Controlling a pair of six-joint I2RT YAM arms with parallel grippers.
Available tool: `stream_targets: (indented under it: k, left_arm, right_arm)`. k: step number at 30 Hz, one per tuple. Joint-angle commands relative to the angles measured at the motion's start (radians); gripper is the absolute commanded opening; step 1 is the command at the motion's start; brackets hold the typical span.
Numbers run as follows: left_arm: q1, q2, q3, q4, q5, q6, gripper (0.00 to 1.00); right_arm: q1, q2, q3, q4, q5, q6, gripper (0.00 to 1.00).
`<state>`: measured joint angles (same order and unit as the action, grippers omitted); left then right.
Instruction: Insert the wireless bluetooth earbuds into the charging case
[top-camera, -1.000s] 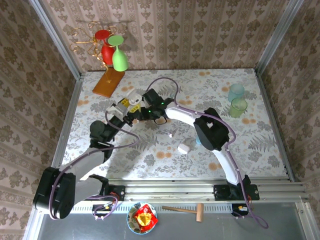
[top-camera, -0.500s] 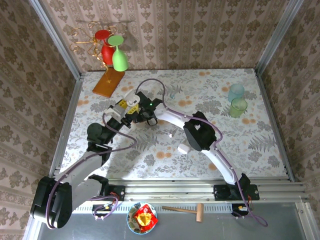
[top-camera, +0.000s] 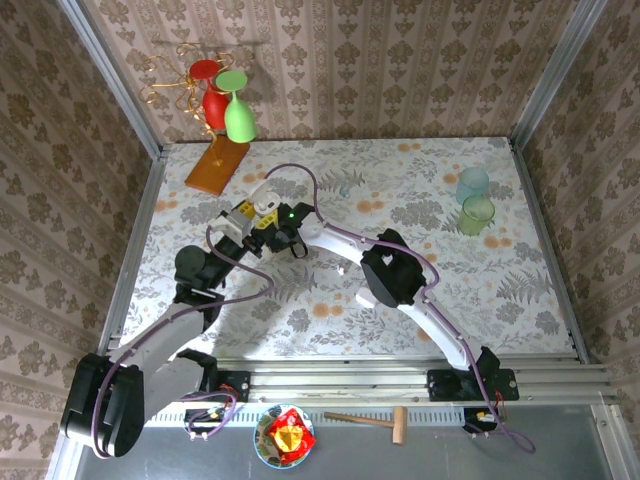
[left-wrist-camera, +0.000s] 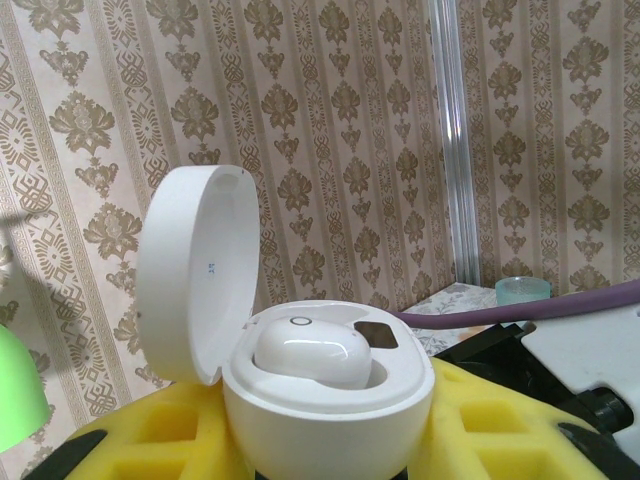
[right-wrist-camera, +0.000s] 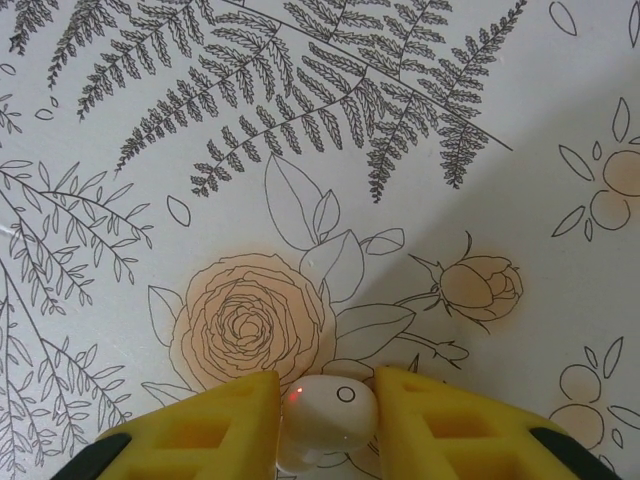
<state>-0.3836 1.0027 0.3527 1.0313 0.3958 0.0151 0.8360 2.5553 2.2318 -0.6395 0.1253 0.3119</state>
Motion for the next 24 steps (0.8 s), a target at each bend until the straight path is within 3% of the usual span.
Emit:
stream_targets:
  k: [1,10,16,19,24]
  left_arm:
    - [0.005,-0.025,0.000,0.017,0.005,-0.012,0.22]
    - [0.002,-0.073,0.010,-0.032,0.009,0.000,0.22]
    - [-0.020,-0.048,0.009,-0.021,0.011,0.017,0.22]
    - [-0.021,-0.032,0.008,-0.002,-0.011,0.020,0.22]
    - [-0.021,-0.037,0.012,0.001,-0.039,0.021,0.22]
  right_arm:
    - [0.004,-0.029,-0.029,-0.019,0.013,-0.020,0.30]
    - [-0.015,-0.358,-0.510,0.340,-0.020,-0.044,0.30]
    - [-0.082,-0.565,-0.807,0.440,-0.030,-0.031,0.30]
    - [-0.094,-0.590,-0.839,0.444,-0.040,-0.015,0.31]
    - [-0.054,-0.522,-0.747,0.443,-0.073,0.016,0.39]
